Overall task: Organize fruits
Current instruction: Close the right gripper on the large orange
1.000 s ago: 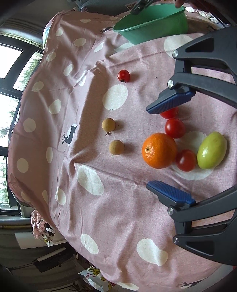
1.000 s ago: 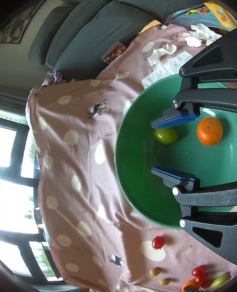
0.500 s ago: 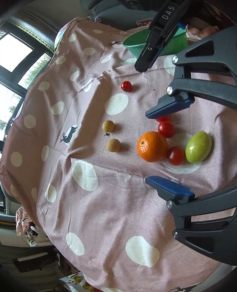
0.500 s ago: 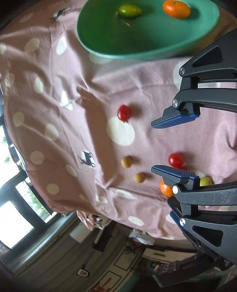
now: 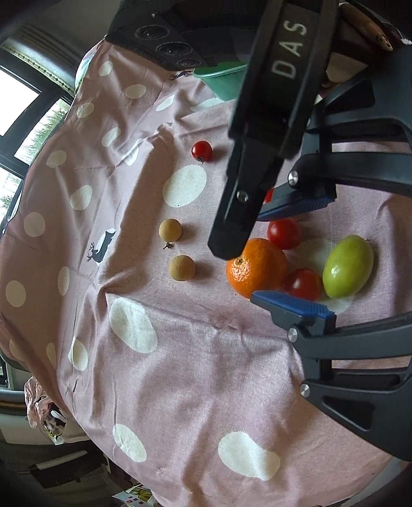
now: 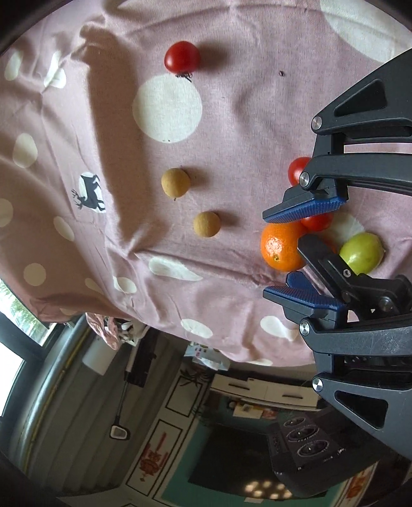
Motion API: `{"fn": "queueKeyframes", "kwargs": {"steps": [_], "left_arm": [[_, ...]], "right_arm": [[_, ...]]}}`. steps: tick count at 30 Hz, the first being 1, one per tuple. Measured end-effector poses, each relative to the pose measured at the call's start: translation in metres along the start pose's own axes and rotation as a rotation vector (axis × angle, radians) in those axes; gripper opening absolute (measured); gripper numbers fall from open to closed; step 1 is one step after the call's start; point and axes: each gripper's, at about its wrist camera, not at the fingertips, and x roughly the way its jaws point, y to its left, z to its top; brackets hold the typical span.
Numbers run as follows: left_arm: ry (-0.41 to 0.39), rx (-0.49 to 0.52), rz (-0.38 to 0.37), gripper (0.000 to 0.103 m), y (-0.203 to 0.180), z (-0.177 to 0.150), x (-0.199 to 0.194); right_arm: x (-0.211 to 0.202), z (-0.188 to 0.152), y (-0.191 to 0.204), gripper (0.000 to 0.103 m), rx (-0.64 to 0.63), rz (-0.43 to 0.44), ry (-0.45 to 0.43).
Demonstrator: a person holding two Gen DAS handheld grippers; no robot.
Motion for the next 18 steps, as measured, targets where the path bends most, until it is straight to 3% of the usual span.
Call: {"fn": "queueKeyframes", "kwargs": {"steps": [11,18], "left_arm": [[0.023,-0.008,0.019,0.044,0.005,0.000,0.008],[0.036,-0.001,0.034,0.044,0.006,-0.001,0.013]], "right_arm": [[0.020,0.001,-0.002,0.044,-0.014,-0.062,0.056],[0.028,0.000,-0.008,0.044,0.000,-0.056,0.075]]}}
